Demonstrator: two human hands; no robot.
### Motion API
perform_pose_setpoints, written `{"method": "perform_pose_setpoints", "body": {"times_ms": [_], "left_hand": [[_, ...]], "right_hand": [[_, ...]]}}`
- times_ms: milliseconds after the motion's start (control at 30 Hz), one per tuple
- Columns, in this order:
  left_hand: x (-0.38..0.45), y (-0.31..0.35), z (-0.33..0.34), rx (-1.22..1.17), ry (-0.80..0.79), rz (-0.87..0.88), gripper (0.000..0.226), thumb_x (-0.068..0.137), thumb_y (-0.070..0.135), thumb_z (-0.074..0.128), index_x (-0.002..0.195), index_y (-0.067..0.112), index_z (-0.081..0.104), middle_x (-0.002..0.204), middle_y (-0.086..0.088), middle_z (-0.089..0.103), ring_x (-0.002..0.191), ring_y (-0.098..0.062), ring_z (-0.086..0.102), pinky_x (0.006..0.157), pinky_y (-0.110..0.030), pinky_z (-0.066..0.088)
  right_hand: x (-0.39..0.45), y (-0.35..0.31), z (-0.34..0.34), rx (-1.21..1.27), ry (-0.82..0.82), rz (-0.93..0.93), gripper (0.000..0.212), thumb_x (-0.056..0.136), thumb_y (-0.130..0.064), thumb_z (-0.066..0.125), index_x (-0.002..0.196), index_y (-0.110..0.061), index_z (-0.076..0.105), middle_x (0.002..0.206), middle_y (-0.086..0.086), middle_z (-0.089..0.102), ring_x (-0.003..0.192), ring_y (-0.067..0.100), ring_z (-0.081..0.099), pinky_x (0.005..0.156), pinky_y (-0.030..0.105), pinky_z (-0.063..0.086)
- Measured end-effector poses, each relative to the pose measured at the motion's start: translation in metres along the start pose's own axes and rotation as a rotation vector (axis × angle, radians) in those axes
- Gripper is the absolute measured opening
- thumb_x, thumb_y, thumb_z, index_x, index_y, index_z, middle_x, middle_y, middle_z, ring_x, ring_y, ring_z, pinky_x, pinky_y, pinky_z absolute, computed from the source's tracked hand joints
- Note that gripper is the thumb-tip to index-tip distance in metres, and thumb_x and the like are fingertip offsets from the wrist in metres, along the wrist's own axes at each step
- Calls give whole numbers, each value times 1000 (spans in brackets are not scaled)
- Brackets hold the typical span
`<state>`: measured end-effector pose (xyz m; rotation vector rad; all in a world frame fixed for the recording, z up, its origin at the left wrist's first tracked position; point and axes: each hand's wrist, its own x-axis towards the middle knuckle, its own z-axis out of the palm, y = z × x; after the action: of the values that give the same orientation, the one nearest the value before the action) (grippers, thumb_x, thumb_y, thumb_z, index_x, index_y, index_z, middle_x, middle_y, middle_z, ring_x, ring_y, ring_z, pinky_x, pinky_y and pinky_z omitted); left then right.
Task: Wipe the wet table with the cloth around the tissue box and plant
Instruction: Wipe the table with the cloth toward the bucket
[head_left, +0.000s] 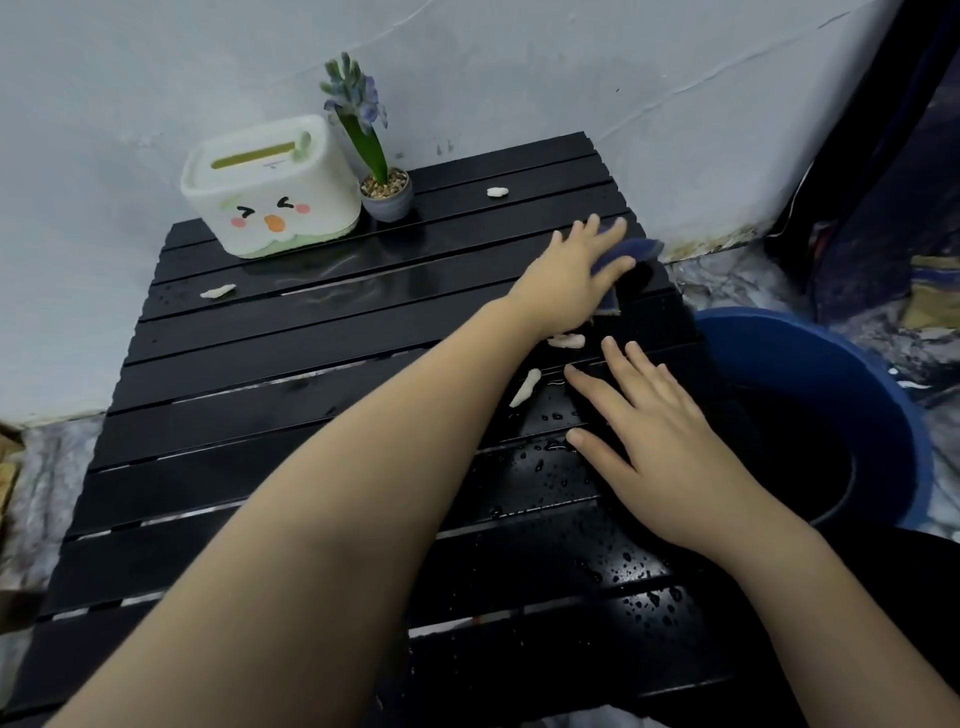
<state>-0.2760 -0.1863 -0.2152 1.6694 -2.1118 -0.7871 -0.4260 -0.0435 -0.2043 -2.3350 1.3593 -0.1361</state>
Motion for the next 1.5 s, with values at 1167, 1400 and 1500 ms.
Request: {"method": "perform_pose_setpoints", "body": {"times_ms": [1167, 1400, 1500], "left_hand": [[-155, -50, -73, -364, 410, -182, 35, 103, 22, 52, 135, 12, 60, 110, 7, 66, 88, 11, 60, 81, -9, 44], [-275, -151, -88, 286, 372, -406, 58, 101, 40, 48, 155, 31, 28, 166, -12, 10, 153, -30, 6, 122, -41, 8], [-272, -149, -74, 281, 367, -433, 57, 103, 44, 39, 156, 27, 26, 167, -8, 7, 154, -26, 1, 125, -46, 3]], "right_hand": [[-25, 3, -21, -37, -108, 109, 63, 99, -51, 39, 155, -37, 15, 165, -1, -5, 151, 17, -8, 123, 40, 2], [-24, 3, -18, -61, -117, 114, 64, 98, -52, 37, 155, -35, 14, 165, 1, -4, 152, 19, -6, 123, 41, 2], [-24, 2, -19, -57, -128, 128, 64, 98, -52, 38, 155, -35, 14, 165, 1, -4, 152, 19, -6, 123, 41, 2]]}}
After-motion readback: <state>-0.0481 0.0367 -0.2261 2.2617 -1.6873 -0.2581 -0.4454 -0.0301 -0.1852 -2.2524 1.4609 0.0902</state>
